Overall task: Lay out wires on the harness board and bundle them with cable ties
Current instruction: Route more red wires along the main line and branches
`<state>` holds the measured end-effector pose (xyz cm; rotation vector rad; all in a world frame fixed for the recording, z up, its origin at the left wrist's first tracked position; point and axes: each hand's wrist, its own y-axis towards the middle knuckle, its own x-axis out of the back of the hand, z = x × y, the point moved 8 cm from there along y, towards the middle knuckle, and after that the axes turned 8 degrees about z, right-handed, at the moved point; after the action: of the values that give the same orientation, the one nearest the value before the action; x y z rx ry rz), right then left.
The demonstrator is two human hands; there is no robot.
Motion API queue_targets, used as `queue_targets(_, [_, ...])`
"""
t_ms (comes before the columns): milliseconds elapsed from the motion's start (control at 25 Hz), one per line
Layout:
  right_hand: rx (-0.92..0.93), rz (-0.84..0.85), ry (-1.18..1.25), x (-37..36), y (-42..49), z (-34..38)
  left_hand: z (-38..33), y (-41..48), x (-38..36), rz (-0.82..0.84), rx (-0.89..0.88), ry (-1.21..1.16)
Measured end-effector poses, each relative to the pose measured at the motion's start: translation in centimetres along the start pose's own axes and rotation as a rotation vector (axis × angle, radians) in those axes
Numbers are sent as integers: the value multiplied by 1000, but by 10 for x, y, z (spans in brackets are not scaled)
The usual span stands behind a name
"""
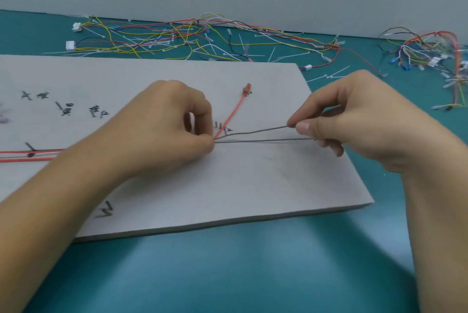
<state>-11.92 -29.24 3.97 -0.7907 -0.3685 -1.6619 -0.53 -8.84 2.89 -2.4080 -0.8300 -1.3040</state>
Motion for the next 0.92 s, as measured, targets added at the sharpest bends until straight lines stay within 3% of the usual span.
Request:
queue_targets(320, [-164, -25, 120, 17, 4, -35, 1, 3, 1, 21, -68, -1])
queue_targets(920, [-213, 194, 49, 9, -7, -46, -1, 0, -5, 180, -112, -70])
